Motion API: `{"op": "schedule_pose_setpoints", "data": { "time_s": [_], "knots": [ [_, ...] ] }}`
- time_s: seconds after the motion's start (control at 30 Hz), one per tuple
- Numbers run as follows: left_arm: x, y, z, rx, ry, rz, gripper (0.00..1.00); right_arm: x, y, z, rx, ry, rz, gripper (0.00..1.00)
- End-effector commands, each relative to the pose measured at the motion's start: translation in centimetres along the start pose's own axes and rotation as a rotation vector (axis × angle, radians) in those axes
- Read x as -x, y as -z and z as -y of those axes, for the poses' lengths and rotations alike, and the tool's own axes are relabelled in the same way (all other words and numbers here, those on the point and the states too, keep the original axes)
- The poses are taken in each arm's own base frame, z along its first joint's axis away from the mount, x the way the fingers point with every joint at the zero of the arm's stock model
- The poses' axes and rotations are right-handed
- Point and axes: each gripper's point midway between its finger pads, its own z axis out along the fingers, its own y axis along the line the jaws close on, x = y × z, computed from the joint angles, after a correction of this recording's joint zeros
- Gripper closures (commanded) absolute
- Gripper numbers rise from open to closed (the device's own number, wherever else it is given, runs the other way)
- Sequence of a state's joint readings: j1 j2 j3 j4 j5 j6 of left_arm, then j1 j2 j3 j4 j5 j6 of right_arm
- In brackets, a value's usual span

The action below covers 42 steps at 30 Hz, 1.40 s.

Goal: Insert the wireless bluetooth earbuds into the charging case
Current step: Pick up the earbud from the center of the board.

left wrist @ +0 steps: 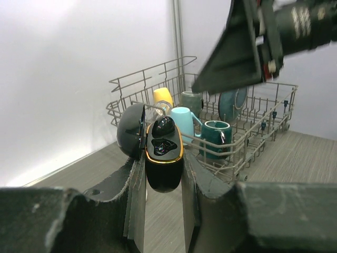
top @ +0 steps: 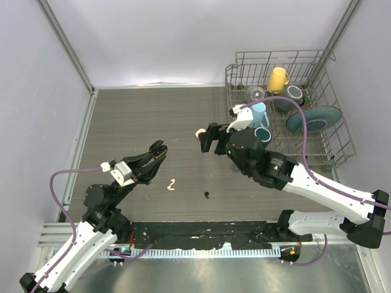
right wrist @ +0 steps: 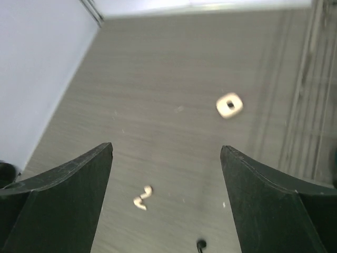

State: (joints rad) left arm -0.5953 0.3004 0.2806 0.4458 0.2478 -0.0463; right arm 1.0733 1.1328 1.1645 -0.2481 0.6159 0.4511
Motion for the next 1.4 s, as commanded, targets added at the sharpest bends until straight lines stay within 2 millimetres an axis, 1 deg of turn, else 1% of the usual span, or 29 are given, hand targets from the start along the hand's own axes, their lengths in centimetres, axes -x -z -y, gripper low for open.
{"op": "schedule_pose_setpoints", "data": {
  "time_s": [0.0,0.03,0.1,0.13,0.17,0.2,0.23,0.27,0.3,0.33,0.43,0.47,0.53,0.57,0.63,0.7,0.73,0.8,0.83,0.9,0.93,1.0,1.03,1.13,1.23,1.33,1.37],
  "knots": [
    [2.1,0.0,0.4,-0.019,0.0,0.017,1.0,-5.6,1.2,1.5,-0.008,-0.136,-0.171,0.13],
    [1.9,0.1,0.4,-0.023,-0.001,0.002,1.0,-6.4,1.2,1.5,-0.004,-0.14,-0.196,0.14],
    [2.4,0.1,0.7,-0.04,-0.003,0.004,1.0,-8.5,1.4,1.6,-0.01,-0.145,-0.275,0.17],
    [2.4,0.2,0.8,-0.042,-0.002,-0.001,1.0,-10.1,1.0,1.7,-0.029,-0.133,-0.32,0.18],
    [2.5,0.3,0.9,-0.043,-0.002,0.001,1.0,-11.0,0.9,1.7,-0.039,-0.136,-0.35,0.19],
    [2.7,0.5,0.6,-0.03,-0.005,0.007,1.0,-12.5,0.9,2.2,-0.068,-0.115,-0.4,0.19],
    [2.5,0.7,0.6,-0.022,-0.004,-0.005,1.0,-14.3,0.7,2.3,-0.106,-0.101,-0.443,0.19],
    [2.6,0.8,0.5,-0.016,-0.013,-0.005,1.0,-15.0,0.5,2.5,-0.136,-0.086,-0.458,0.19],
    [3.1,1.2,0.2,0.001,-0.021,0.008,1.0,-16.2,0.9,3.2,-0.18,-0.055,-0.497,0.19],
    [3.1,1.4,0.1,0.01,-0.021,0.01,1.0,-17.7,0.7,3.3,-0.215,-0.045,-0.524,0.19],
    [3.4,1.8,-0.1,0.026,-0.024,0.029,1.0,-19.8,0.8,2.9,-0.229,-0.046,-0.57,0.2],
    [3.6,1.8,-0.1,0.028,-0.026,0.03,1.0,-21.0,0.8,2.8,-0.238,-0.044,-0.593,0.2],
    [3.5,1.9,0.0,0.026,-0.026,0.021,1.0,-22.1,0.9,3.0,-0.256,-0.036,-0.609,0.2],
    [3.5,1.9,0.0,0.024,-0.026,0.021,1.0,-22.9,0.9,3.1,-0.263,-0.035,-0.628,0.22],
    [3.5,1.8,0.1,0.015,-0.021,0.02,1.0,-23.7,1.0,3.5,-0.27,-0.032,-0.643,0.28],
    [3.5,1.7,0.2,0.014,-0.014,0.022,1.0,-24.3,1.1,3.5,-0.266,-0.038,-0.656,0.31],
    [3.3,1.7,0.2,0.012,-0.01,0.019,1.0,-24.9,1.3,3.8,-0.266,-0.038,-0.667,0.34],
    [3.3,1.6,0.3,0.012,0.002,0.026,1.0,-25.4,1.5,3.8,-0.26,-0.05,-0.68,0.36],
    [2.9,1.6,0.3,0.01,0.006,0.017,1.0,-25.8,1.8,4.2,-0.265,-0.045,-0.691,0.36],
    [2.7,1.5,0.4,0.004,0.01,0.011,1.0,-26.5,2.1,4.6,-0.273,-0.035,-0.711,0.36],
    [2.9,1.4,0.4,0.004,0.007,0.011,1.0,-27.2,2.3,5.1,-0.278,-0.023,-0.726,0.37],
    [2.8,1.4,0.4,0.003,0.008,0.01,1.0,-28.0,2.5,5.2,-0.27,-0.015,-0.743,0.4],
    [2.8,1.3,0.4,0.0,0.008,0.01,1.0,-28.2,2.5,5.4,-0.276,-0.011,-0.742,0.42],
    [2.7,1.2,0.4,-0.003,0.01,0.001,1.0,-28.6,2.1,5.6,-0.281,-0.017,-0.727,0.44],
    [2.7,1.3,0.4,0.0,0.008,0.001,1.0,-28.8,1.7,5.4,-0.274,-0.017,-0.719,0.48],
    [2.7,1.4,0.3,0.004,0.008,0.002,1.0,-29.1,1.5,5.4,-0.274,0.002,-0.726,0.49],
    [2.7,1.4,0.3,0.004,0.008,0.004,1.0,-29.5,1.4,5.6,-0.28,0.012,-0.736,0.49]
  ]
}}
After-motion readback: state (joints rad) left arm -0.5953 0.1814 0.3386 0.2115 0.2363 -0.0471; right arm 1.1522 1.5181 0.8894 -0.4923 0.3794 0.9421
